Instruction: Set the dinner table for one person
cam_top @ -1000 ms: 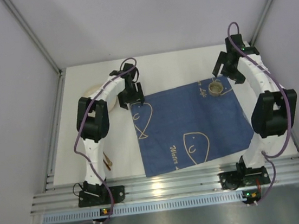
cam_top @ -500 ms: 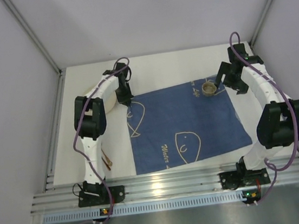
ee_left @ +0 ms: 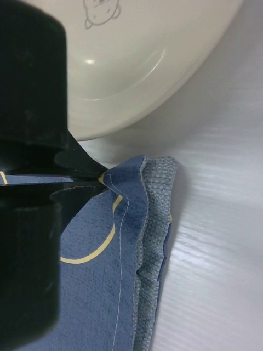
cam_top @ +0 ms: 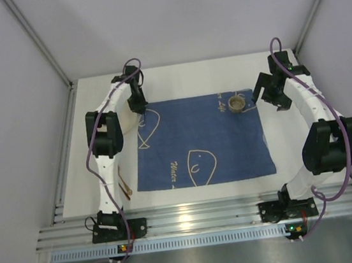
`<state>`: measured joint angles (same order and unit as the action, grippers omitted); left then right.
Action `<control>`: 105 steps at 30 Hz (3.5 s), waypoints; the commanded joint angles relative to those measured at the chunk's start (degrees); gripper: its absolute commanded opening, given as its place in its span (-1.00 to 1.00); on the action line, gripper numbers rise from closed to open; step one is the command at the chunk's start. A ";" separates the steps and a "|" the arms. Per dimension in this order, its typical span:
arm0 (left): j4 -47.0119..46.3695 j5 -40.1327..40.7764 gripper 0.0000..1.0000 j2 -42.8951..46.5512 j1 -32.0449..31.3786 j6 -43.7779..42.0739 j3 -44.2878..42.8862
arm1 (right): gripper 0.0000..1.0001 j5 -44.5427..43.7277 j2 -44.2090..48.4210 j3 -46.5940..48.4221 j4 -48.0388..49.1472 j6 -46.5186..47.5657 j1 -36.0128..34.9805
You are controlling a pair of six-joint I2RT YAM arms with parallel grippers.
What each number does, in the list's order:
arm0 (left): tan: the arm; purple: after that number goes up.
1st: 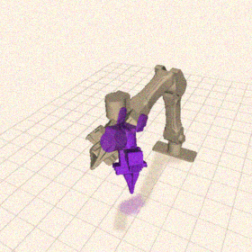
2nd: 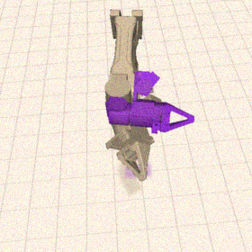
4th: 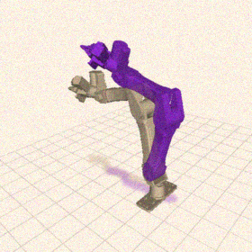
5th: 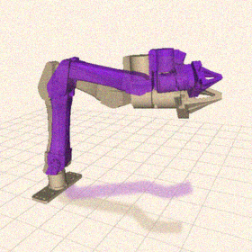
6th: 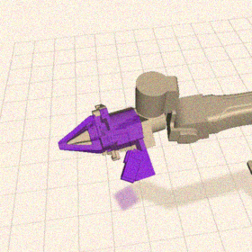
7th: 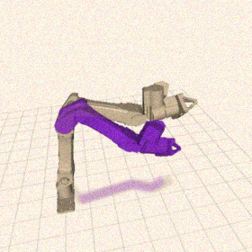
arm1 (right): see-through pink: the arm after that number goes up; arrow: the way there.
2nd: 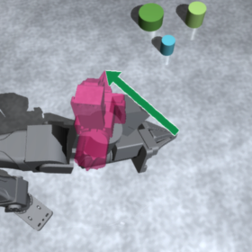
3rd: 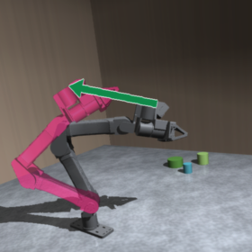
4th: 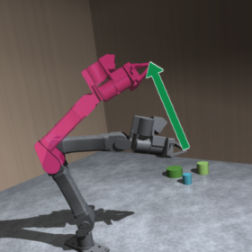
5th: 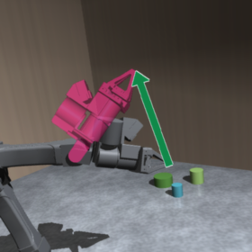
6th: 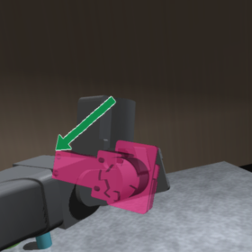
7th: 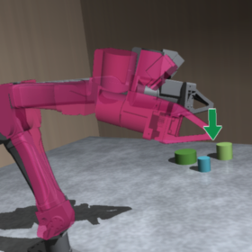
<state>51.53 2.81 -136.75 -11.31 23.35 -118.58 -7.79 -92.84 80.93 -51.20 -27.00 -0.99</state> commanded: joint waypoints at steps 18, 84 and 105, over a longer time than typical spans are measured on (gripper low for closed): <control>-1.08 2.64 0.96 19.57 6.29 1.87 8.62 | 0.80 0.67 5.21 -3.32 1.45 1.34 -1.20; -15.92 -2.54 0.88 36.82 24.58 17.42 45.63 | 0.57 7.35 10.05 -17.73 1.63 3.10 -3.40; -29.47 -5.88 0.40 28.21 26.16 21.29 48.80 | 0.53 8.67 8.64 -17.03 2.07 2.22 -3.40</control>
<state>24.21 -1.28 -106.39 14.55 44.53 -69.34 0.78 -84.71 62.96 -49.71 -24.62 -3.73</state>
